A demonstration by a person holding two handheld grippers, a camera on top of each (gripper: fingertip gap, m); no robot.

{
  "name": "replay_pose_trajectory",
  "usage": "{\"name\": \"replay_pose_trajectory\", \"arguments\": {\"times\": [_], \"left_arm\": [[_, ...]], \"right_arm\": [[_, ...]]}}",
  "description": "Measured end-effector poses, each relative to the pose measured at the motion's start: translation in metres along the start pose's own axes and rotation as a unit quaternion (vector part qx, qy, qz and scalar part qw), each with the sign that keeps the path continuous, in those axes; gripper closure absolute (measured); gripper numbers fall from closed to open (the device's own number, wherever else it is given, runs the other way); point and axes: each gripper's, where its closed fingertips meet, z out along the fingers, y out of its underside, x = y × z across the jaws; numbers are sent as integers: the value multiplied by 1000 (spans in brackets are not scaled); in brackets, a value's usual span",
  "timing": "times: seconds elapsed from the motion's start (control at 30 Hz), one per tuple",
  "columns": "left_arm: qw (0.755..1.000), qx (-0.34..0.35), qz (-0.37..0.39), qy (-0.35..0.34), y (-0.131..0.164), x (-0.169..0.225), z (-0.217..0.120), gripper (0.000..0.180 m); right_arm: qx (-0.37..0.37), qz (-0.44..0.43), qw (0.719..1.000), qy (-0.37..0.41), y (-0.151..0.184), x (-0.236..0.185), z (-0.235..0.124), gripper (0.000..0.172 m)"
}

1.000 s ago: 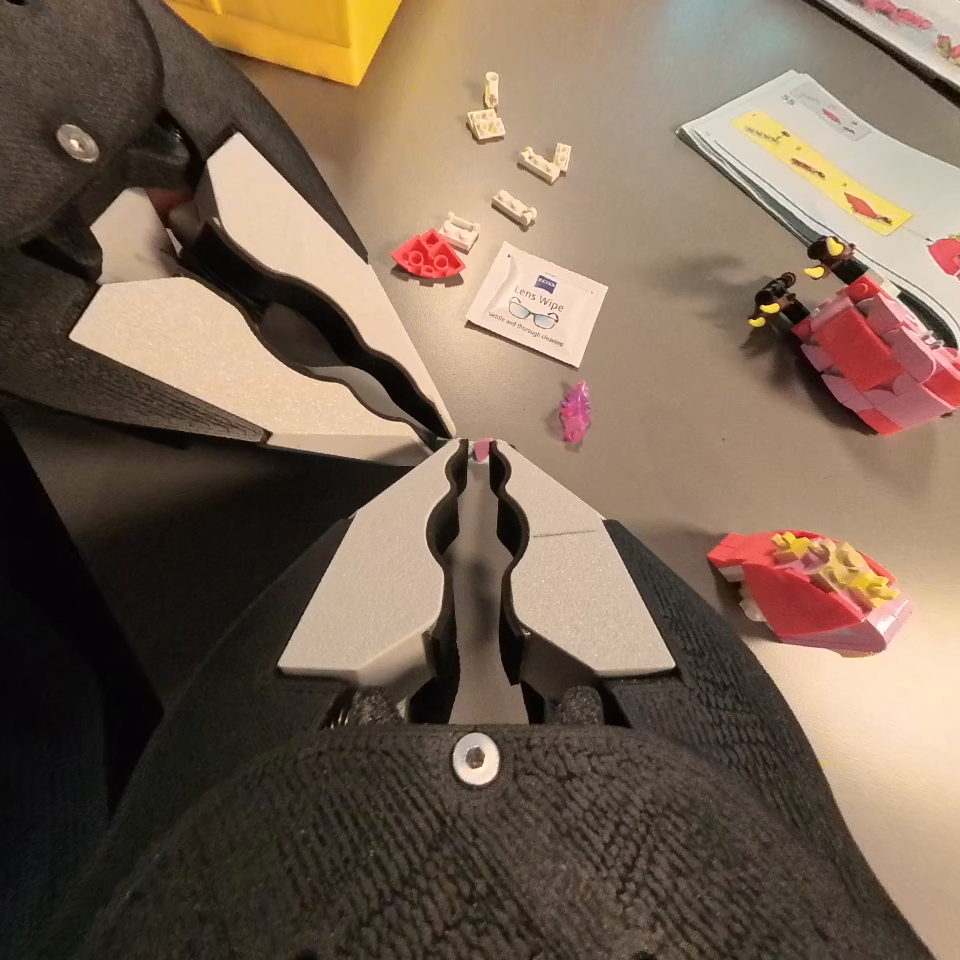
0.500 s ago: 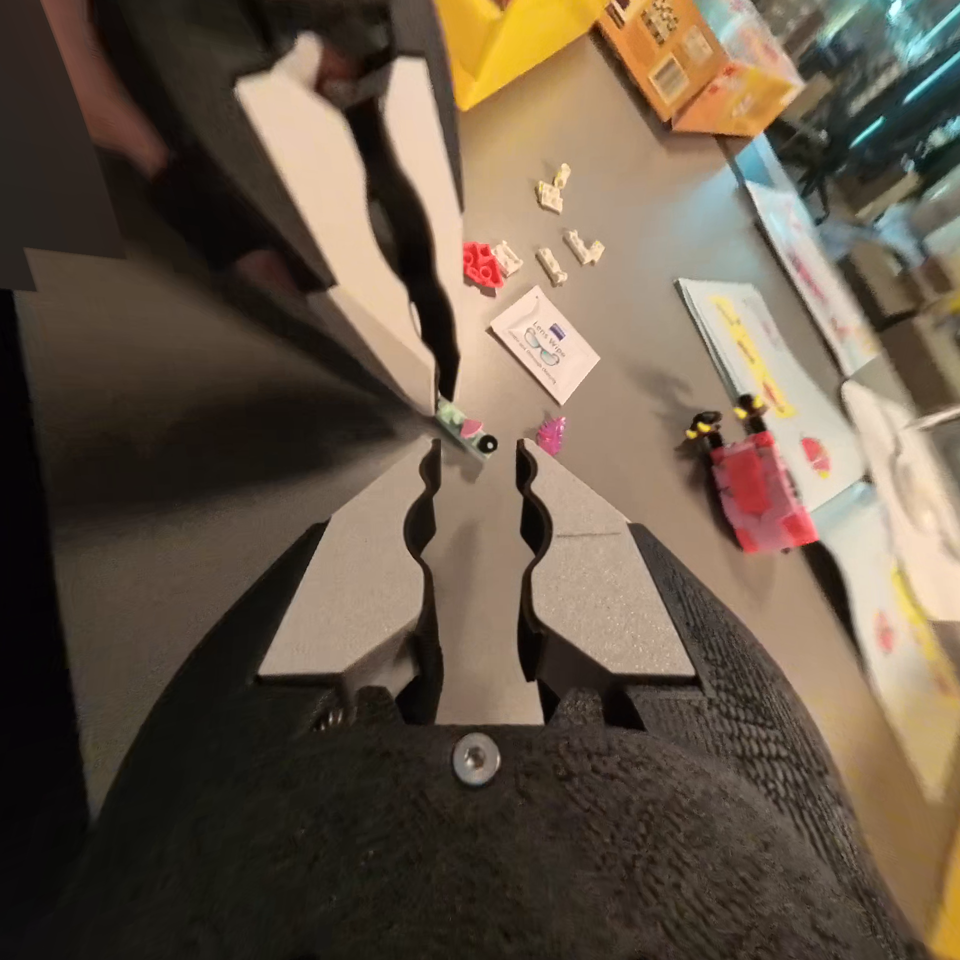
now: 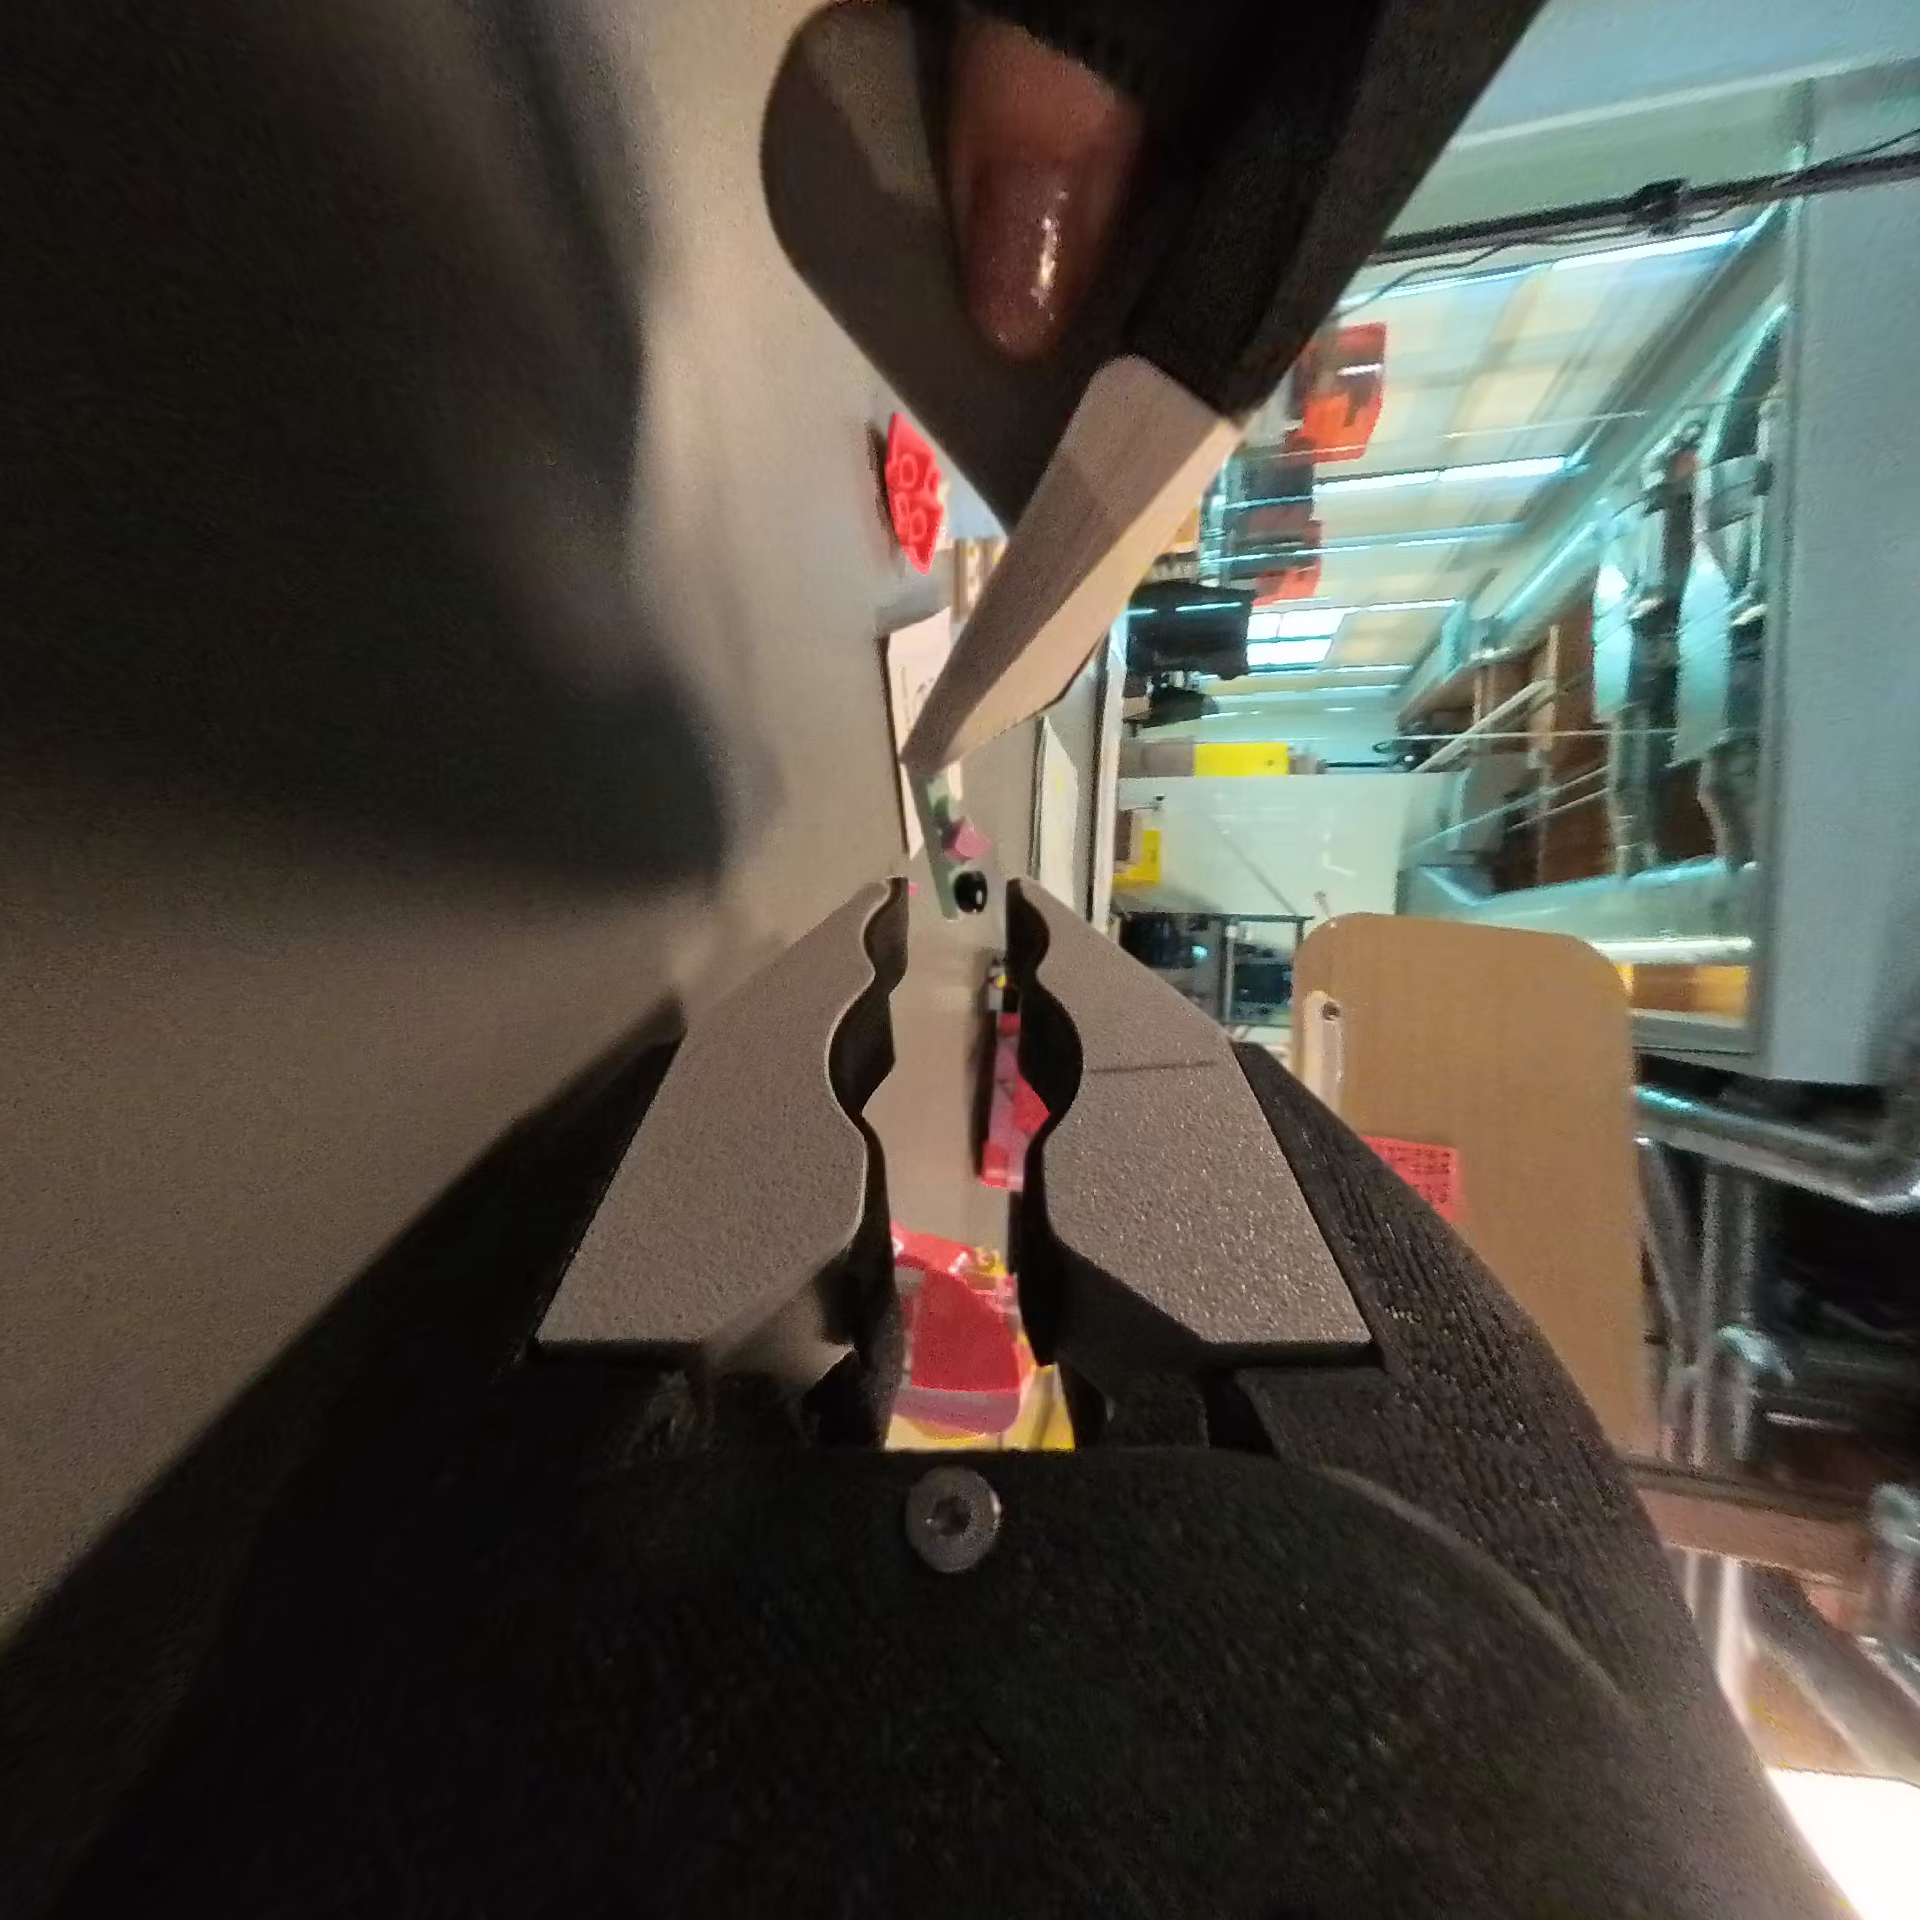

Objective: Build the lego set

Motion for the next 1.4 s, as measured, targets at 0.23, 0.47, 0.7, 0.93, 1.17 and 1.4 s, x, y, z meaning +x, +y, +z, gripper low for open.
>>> {"name": "replay_pose_trajectory", "arguments": {"times": [0.23,0.47,0.7,0.93,1.17,1.4], "left_arm": [[1000,5,-5,0,-5,-3,-5,175],[1000,8,-5,0,-7,-3,-6,175],[1000,7,-7,3,-6,-2,-5,174],[1000,0,-6,5,-1,0,0,174],[998,6,58,2,1,3,3,158],[926,24,362,-101,2,3,3,162]], "right_arm": [[18,-46,998,43,-9,8,-3,146],[7,-105,992,73,-12,10,1,152],[-13,-110,991,76,-8,11,3,164],[-18,-104,993,48,-7,5,3,166],[-13,-60,998,-6,-4,-3,5,166],[2,20,999,-44,-5,-4,4,165]]}}
